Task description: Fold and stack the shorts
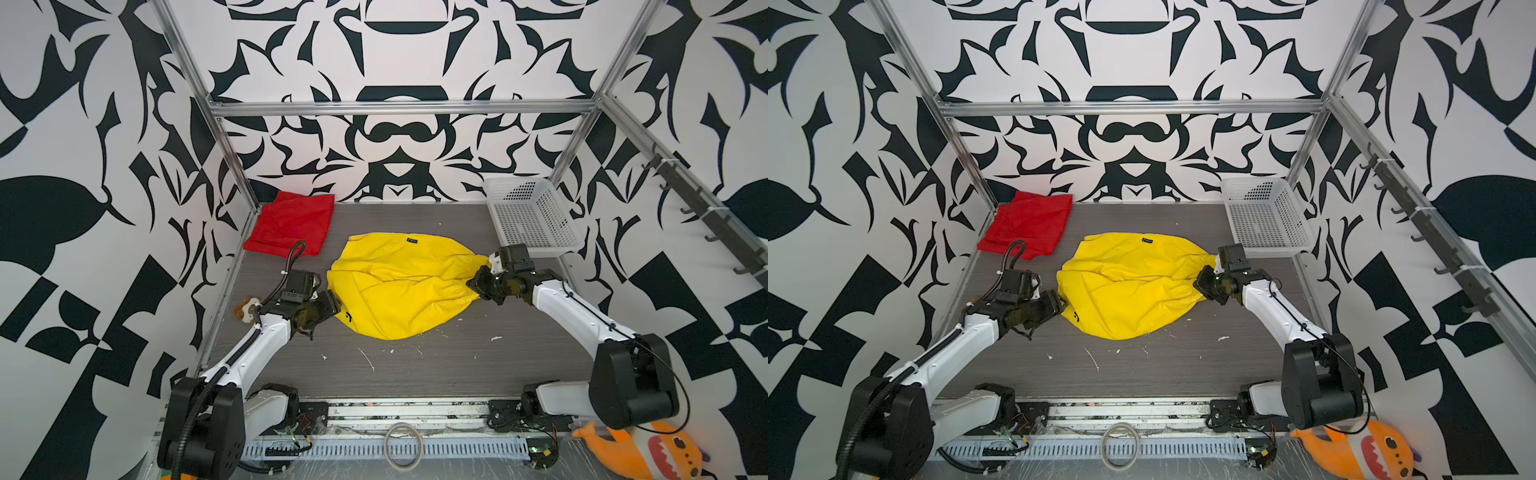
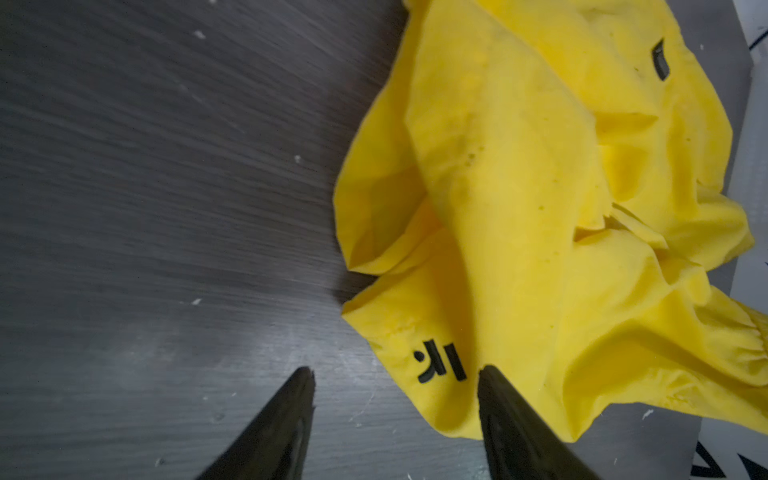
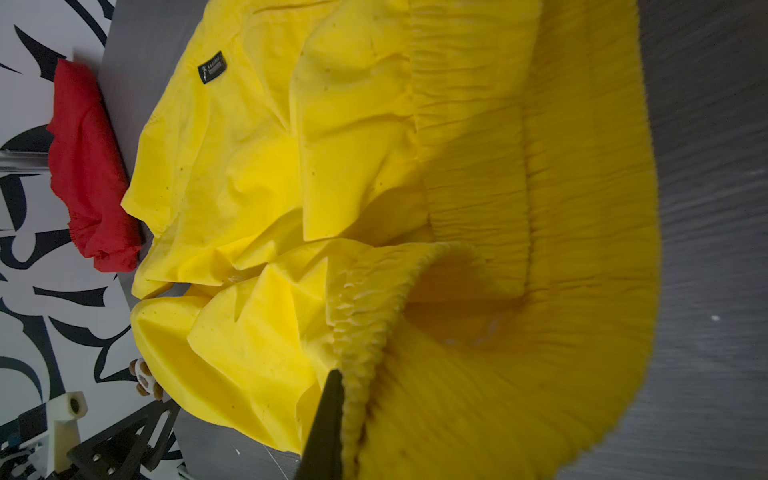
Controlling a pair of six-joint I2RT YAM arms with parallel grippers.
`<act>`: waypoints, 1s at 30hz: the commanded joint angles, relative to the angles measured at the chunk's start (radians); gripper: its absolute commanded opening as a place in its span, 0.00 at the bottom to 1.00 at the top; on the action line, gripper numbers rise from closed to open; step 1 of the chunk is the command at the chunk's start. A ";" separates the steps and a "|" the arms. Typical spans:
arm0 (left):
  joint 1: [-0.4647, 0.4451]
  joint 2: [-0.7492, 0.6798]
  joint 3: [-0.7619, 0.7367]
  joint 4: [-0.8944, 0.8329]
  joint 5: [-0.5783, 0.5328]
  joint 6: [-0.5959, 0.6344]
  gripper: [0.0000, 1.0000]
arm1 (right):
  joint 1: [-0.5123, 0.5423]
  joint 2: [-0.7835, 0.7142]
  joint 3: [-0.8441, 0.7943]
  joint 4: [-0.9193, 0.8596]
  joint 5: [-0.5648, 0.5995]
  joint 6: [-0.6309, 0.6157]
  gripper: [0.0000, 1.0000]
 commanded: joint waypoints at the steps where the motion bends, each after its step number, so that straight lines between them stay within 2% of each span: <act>1: 0.041 0.064 -0.003 0.049 0.063 -0.036 0.62 | -0.004 -0.009 -0.004 -0.009 0.024 -0.035 0.01; 6: 0.046 0.240 0.056 0.083 0.150 -0.026 0.61 | -0.005 -0.017 -0.009 -0.011 0.020 -0.038 0.01; 11: 0.045 0.334 0.076 0.109 0.202 -0.028 0.57 | -0.004 -0.015 -0.014 -0.006 0.011 -0.034 0.01; 13: 0.045 0.338 0.068 0.129 0.200 -0.032 0.51 | -0.005 -0.015 -0.016 -0.003 0.009 -0.033 0.01; 16: 0.045 0.331 0.078 0.128 0.216 -0.036 0.35 | -0.004 -0.018 -0.017 0.004 0.001 -0.032 0.01; 18: 0.045 0.308 0.092 0.096 0.219 -0.034 0.22 | -0.005 -0.025 -0.011 0.009 0.000 -0.027 0.01; 21: 0.047 0.222 0.120 0.005 0.165 -0.001 0.09 | -0.018 -0.041 0.015 0.003 -0.006 -0.028 0.01; 24: 0.074 0.107 0.190 -0.139 0.102 0.070 0.04 | -0.085 -0.063 0.069 0.001 -0.063 -0.020 0.00; 30: 0.194 -0.100 0.408 -0.415 0.022 0.218 0.03 | -0.195 -0.129 0.286 -0.076 -0.127 -0.055 0.00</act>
